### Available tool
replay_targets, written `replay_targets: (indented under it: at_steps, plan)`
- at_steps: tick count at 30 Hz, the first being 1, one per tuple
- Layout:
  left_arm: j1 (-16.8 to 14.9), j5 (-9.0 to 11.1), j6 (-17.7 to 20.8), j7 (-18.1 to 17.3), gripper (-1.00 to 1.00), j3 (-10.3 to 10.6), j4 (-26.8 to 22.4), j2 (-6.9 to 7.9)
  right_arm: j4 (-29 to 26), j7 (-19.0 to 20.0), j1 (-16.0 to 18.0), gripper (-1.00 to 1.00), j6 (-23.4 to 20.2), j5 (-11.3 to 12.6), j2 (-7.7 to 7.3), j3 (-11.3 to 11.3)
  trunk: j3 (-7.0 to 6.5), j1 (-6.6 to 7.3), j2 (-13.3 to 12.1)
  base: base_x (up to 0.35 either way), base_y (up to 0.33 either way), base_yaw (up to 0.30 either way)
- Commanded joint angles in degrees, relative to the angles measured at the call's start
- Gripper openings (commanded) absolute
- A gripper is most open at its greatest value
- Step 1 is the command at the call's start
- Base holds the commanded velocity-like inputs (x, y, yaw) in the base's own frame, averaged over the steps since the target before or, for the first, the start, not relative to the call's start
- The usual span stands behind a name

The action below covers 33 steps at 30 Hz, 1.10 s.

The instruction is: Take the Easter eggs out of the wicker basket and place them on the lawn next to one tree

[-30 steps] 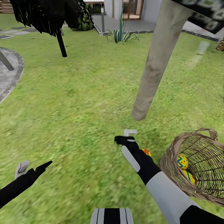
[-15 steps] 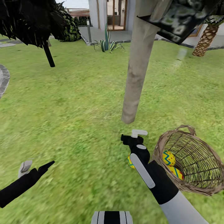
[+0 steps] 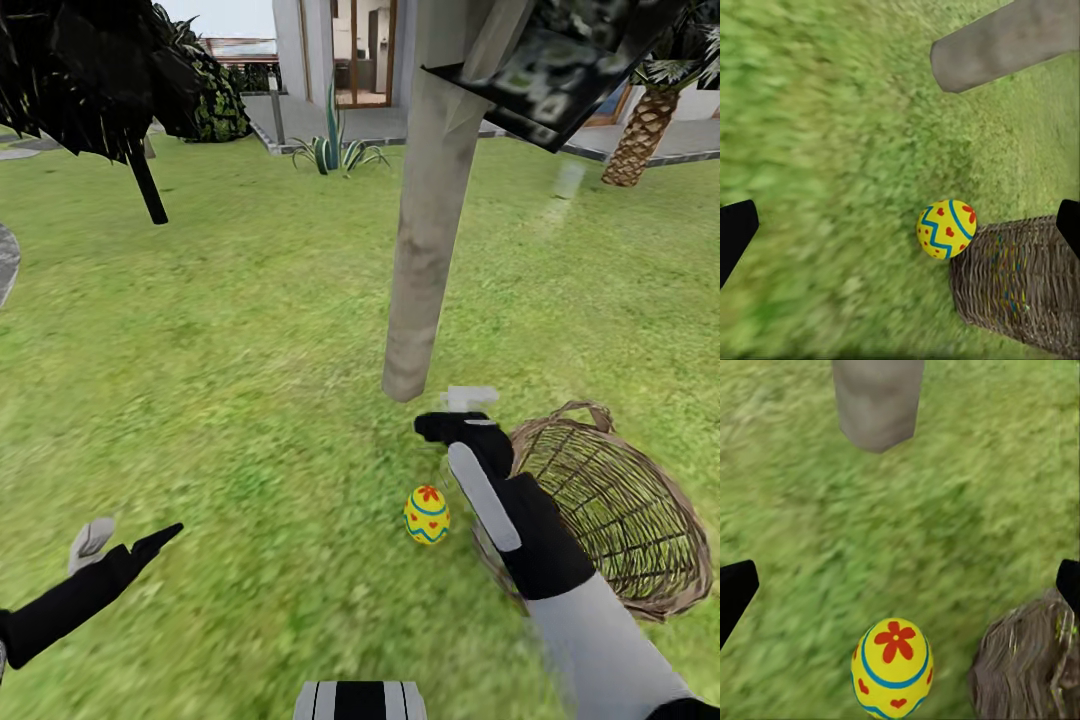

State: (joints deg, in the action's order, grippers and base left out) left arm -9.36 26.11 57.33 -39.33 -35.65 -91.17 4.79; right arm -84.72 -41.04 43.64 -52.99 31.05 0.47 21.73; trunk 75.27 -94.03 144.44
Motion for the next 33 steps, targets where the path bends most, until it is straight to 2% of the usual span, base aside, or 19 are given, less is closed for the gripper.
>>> replay_targets:
  at_steps: [1,2,3,5,7,9,10,11,12,13,17,18,19,20,22,26,29,30,33]
  plan:
    - [0.0,-0.4,0.2,-0.4,1.00,-0.1,0.0,-0.01,1.2,-0.5,1.2,1.00,-0.8,0.9,-0.76,-0.5,0.05,0.01,0.0,0.000,0.000,0.000]
    - [0.0,-0.8,0.2,-0.4,1.00,-0.1,0.1,-0.02,4.2,-0.2,3.5,1.00,-1.8,1.4,-2.59,-1.3,0.05,0.01,0.0,0.000,0.000,0.000]
    - [0.0,-1.3,0.2,-0.3,1.00,0.0,0.2,-0.04,17.4,3.6,11.9,1.00,-2.9,6.6,-8.91,-2.3,0.05,0.01,0.0,0.000,0.000,0.000]
    - [0.0,-1.4,0.2,-0.4,1.00,0.0,0.3,-0.04,27.8,8.3,18.1,1.00,-3.4,10.9,-13.43,-2.4,0.05,0.01,0.0,0.000,0.000,0.000]
    - [0.0,-1.5,0.2,-0.4,1.00,0.0,0.3,-0.03,37.6,14.6,23.7,1.00,-3.7,13.1,-17.07,-1.4,0.05,0.01,0.0,0.000,0.000,0.000]
    - [0.0,-1.5,0.2,-0.4,1.00,0.0,0.3,-0.04,45.1,21.7,28.6,1.00,-4.2,14.1,-20.33,1.6,0.05,0.01,0.0,0.000,0.000,0.000]
    - [0.0,-1.5,0.2,-0.4,1.00,0.0,0.3,-0.01,48.0,25.3,30.8,1.00,-4.8,14.3,-21.98,4.1,0.05,0.01,0.0,0.000,0.000,0.000]
    - [0.0,-1.5,0.2,-0.4,1.00,0.0,0.3,0.02,51.2,30.4,33.3,1.00,-5.6,14.5,-24.00,8.3,0.05,0.01,0.0,0.000,0.000,0.000]
    - [0.0,-1.4,0.2,-0.4,1.00,0.0,0.3,0.03,52.9,33.2,34.6,1.00,-6.0,14.6,-24.86,11.0,0.05,0.01,0.0,0.000,0.000,0.000]
    - [0.0,-1.4,0.2,-0.4,1.00,0.0,0.3,0.04,55.1,36.9,36.3,1.00,-6.5,14.6,-25.83,15.9,0.05,0.01,0.0,0.000,0.000,0.000]
    - [0.0,-1.4,0.2,-0.5,1.00,0.0,0.3,0.00,56.6,41.6,37.6,1.00,-6.8,14.8,-26.61,24.5,0.05,0.01,0.0,0.000,0.000,0.000]
    - [0.0,-1.4,0.2,-0.5,1.00,0.0,0.3,-0.01,56.6,42.4,37.7,1.00,-6.9,14.8,-26.67,25.2,0.05,0.01,0.0,0.000,0.000,0.000]
    - [0.0,-1.4,0.2,-0.5,1.00,0.0,0.3,-0.01,56.7,44.4,37.7,1.00,-6.9,14.8,-27.00,27.1,0.05,0.01,0.0,0.000,0.000,0.000]
    - [0.0,-1.4,0.2,-0.5,1.00,0.0,0.3,0.01,56.8,46.3,37.8,1.00,-6.9,14.8,-27.42,29.6,0.05,0.01,0.0,0.000,0.000,0.000]
    - [0.0,-1.4,0.2,-0.6,1.00,0.0,0.3,0.04,57.0,51.2,37.8,1.00,-6.7,14.9,-29.19,36.8,0.05,0.01,0.0,0.000,0.000,0.000]
    - [0.0,-1.4,0.2,-0.6,1.00,0.0,0.2,0.01,59.5,56.1,37.8,1.00,-6.6,14.9,-30.57,39.8,0.05,0.01,0.0,0.000,0.000,0.000]
    - [0.0,-1.3,0.1,-0.7,1.00,-0.1,0.1,0.12,60.3,57.1,37.8,1.00,-6.7,14.9,-31.35,40.0,0.05,0.01,0.0,0.000,0.000,0.000]
    - [0.0,-1.3,0.1,-0.7,1.00,-0.2,0.1,0.21,60.3,57.5,37.7,1.00,-6.7,15.0,-32.33,40.0,0.05,0.01,0.0,0.000,0.000,0.000]
    - [0.0,-1.3,0.1,-0.7,1.00,-0.3,0.0,0.23,60.4,58.7,37.7,1.00,-6.6,15.0,-33.34,40.2,0.05,0.01,0.0,0.000,0.000,0.000]
